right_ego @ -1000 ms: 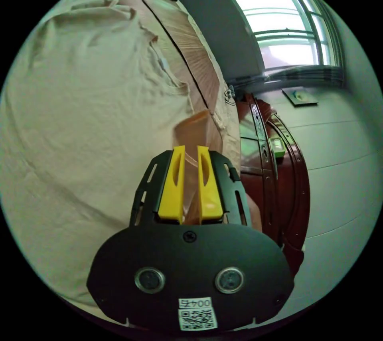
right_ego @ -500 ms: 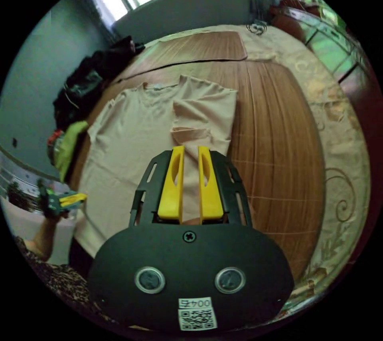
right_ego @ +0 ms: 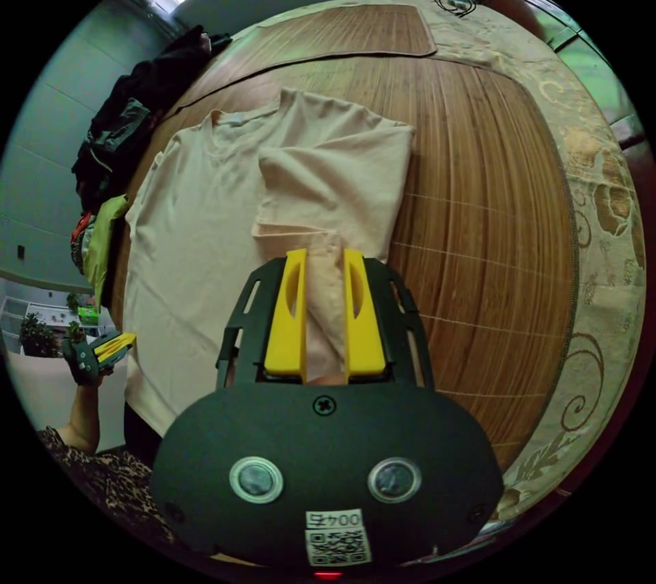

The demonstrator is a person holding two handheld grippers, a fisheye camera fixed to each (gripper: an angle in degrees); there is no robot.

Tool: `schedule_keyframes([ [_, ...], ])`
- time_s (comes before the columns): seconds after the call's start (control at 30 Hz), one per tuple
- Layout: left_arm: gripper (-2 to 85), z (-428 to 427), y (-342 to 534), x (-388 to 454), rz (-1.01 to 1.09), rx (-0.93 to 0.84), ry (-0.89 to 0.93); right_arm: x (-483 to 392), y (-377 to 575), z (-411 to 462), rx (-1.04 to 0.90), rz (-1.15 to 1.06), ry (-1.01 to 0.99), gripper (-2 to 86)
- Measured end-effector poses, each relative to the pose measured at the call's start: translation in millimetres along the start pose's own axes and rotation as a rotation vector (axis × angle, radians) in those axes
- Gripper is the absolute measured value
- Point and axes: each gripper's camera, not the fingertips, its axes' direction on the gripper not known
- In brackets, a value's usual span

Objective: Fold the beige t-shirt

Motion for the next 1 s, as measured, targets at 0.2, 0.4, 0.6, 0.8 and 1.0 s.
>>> schedule_keyframes([
  [0.2, 0.8, -1, -4, -5, -0.020, 0.006, 0.014, -9, 14, -14, 0.072, -0.067, -0.017, 3.0],
  [0.4, 0.8, -3, -7, -8, -0.026, 0.012, 0.017, -53, 58, -32, 0.116, -0.345, 0.062, 2.4],
  [0.6, 0.7, -5, -11, -10, -0.029, 0.017, 0.016, -88, 113, 3, 0.028, -0.473, 0.313, 4.2],
  [0.8, 0.8, -6, -16, -14, -0.031, 0.014, 0.026, -89, 132, -7, 0.142, -0.348, 0.265, 7.0],
  [1.0, 0.8, -7, -17, -22, -0.051, 0.022, 0.053, -72, 126, -10, 0.161, -0.239, 0.386, 7.2],
])
